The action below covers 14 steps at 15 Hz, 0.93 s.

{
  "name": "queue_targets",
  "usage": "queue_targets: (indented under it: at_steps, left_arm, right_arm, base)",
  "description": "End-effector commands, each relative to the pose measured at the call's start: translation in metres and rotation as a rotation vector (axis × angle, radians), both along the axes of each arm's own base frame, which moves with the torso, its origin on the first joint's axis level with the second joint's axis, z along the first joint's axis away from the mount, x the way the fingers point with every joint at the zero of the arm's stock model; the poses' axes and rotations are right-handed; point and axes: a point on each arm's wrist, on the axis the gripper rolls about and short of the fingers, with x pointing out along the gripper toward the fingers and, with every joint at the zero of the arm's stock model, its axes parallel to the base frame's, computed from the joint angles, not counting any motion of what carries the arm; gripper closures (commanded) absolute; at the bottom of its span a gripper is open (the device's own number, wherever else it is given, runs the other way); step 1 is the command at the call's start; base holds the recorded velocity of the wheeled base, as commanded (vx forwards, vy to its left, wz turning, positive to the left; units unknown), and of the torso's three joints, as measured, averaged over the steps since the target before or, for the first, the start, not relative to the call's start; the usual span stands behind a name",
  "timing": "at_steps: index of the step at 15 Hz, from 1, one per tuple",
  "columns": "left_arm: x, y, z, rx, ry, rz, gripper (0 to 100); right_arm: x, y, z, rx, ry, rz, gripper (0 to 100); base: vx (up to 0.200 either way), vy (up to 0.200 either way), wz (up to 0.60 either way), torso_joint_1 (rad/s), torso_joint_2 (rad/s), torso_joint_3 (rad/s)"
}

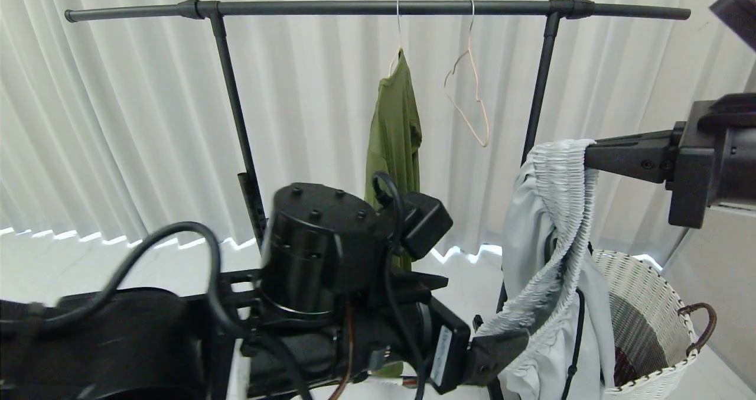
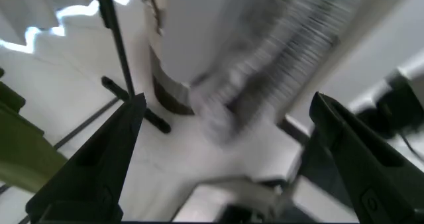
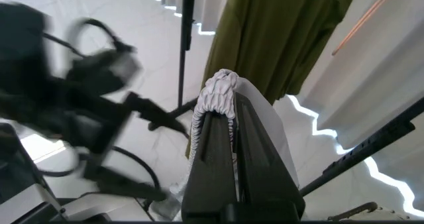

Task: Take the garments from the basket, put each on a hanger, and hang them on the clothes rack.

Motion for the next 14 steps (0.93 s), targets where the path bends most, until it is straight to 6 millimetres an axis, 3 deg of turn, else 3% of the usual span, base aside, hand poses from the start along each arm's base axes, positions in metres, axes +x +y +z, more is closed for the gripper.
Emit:
queue_targets:
  at_steps: [1, 8, 12, 13, 14]
  left_arm:
    - [0.027, -0.027, -0.041, 0.042, 0.044, 0.089, 0]
    - [0.034, -0.032, -0.063, 0.089, 0.079, 0.094, 0]
    - [0.028, -0.025, -0.076, 0.132, 0.111, 0.100, 0]
    - [0.025, -0.021, -0.076, 0.140, 0.116, 0.102, 100]
    - [0.022, -0.016, -0.076, 0.147, 0.120, 0.103, 100]
  right_arm:
    - [-0.008, -0.005, 0.005, 0.017, -0.021, 0.011, 100]
    - [-0.018, -0.005, 0.009, 0.034, -0.034, 0.048, 100]
    - [-0.024, -0.010, 0.013, 0.049, -0.049, 0.053, 100]
    - [-0.025, -0.010, 0.013, 0.049, -0.051, 0.052, 100]
    - [-0.025, -0.011, 0.014, 0.050, -0.052, 0.052, 100]
  base:
    - [0.000, 0.000, 0.00, 0.000, 0.00, 0.000]
    - [0.000, 0.000, 0.00, 0.000, 0.00, 0.000]
    - [0.000, 0.000, 0.00, 0.000, 0.00, 0.000]
    - [0.000, 0.000, 0.00, 0.000, 0.00, 0.000]
    - [0.000, 0.000, 0.00, 0.000, 0.00, 0.000]
